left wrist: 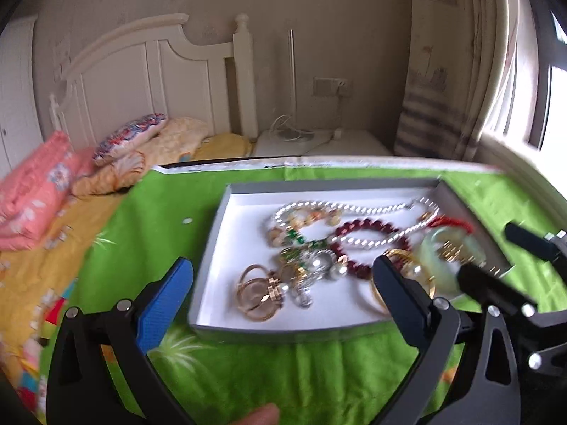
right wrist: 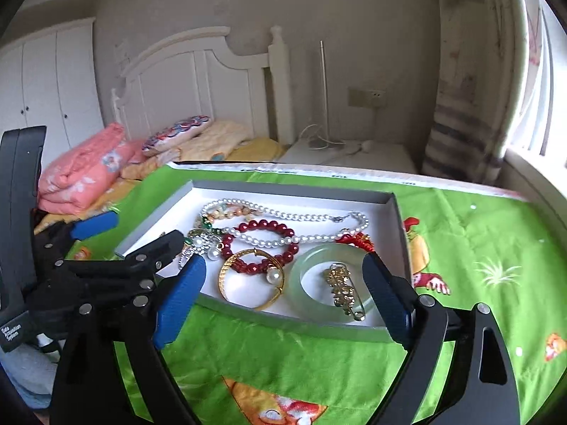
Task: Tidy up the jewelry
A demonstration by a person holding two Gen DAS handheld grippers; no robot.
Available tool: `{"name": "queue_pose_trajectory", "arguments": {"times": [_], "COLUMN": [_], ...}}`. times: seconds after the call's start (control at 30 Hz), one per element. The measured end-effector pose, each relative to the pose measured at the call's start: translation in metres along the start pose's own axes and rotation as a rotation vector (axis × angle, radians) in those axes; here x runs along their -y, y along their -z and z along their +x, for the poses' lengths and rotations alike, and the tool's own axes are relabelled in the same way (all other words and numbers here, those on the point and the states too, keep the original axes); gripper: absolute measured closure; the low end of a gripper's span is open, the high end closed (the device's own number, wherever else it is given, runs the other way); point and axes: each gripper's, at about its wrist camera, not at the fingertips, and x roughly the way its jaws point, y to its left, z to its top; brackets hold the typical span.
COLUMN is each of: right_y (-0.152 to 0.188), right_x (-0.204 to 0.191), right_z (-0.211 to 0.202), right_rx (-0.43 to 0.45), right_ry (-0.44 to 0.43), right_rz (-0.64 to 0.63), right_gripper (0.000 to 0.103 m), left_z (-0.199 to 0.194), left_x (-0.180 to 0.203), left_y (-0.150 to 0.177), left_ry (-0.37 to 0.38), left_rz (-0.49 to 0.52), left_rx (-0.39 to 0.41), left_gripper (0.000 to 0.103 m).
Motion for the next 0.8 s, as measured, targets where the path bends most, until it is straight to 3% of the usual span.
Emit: {"name": "queue_pose_trajectory", "arguments": {"times": [0.07,0.8], "right_y": [0.0004,0.0033], "right_x": [-0.0006,0.007], "right_z": [-0.0006,0.0022], "right_rx": [0.004,-0.016], "right_ry": [0.01,0.033], "right_rz": [-0.008,0.044], "right_gripper": [0.017,0.017], "left_z": [-0.0006,0.0004], "left_x": [0.0006,-0.0008], "left_y": [0.0015,0.0048], "left_ry": [-0.028,0.005], "left_rz": [0.011,-0.001], "left_rx": [-0.006,-0.019], "left_gripper": [0.002,0.002]}}
